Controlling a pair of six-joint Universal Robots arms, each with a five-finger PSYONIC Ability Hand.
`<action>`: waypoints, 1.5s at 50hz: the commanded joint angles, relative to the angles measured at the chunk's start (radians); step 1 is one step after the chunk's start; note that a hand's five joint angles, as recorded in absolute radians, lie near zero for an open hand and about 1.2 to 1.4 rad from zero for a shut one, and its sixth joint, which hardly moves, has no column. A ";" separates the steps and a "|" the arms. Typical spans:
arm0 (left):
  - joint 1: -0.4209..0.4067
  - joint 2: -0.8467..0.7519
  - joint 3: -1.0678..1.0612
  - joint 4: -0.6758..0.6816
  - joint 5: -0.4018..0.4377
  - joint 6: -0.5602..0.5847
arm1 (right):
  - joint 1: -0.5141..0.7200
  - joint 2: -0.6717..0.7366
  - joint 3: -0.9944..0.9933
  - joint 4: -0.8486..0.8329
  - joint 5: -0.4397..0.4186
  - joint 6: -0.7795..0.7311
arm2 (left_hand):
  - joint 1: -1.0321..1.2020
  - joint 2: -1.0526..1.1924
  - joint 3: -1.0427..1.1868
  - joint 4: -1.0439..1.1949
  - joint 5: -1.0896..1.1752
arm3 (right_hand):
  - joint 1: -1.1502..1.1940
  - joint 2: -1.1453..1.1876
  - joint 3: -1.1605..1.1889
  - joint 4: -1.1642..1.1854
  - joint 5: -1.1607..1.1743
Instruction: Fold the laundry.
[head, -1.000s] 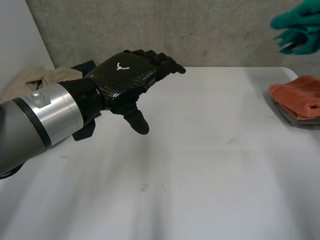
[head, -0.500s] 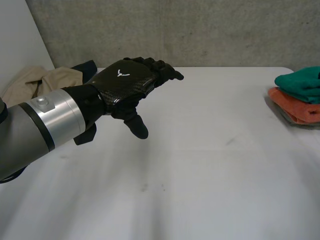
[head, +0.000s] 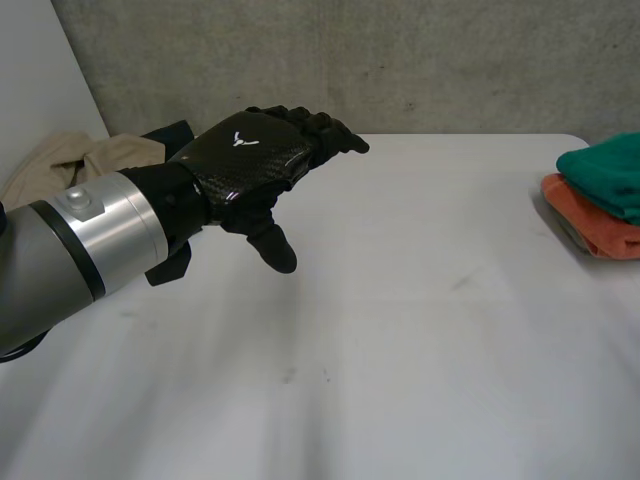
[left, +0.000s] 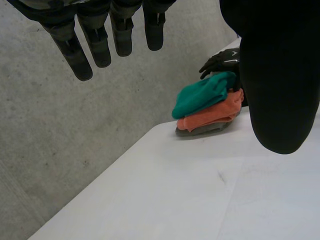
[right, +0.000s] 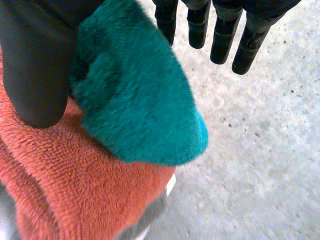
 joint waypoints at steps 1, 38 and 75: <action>0.000 0.001 0.002 0.000 0.001 0.000 | -0.067 -0.083 0.023 0.225 0.011 -0.180 | 0.021 0.012 0.006 0.012 -0.009 | -0.023 -0.044 -0.034 -0.057 -0.076; 0.227 -0.035 0.011 0.296 -0.255 0.018 | 0.425 -0.719 0.428 0.175 0.289 0.148 | -0.005 -0.015 -0.021 -0.015 -0.035 | -0.023 -0.044 -0.034 -0.057 -0.076; 0.382 -0.501 0.219 0.593 -0.519 0.572 | 0.605 -0.692 0.692 0.179 0.390 -0.131 | 1.204 1.194 1.188 1.194 1.174 | -0.023 -0.044 -0.034 -0.057 -0.076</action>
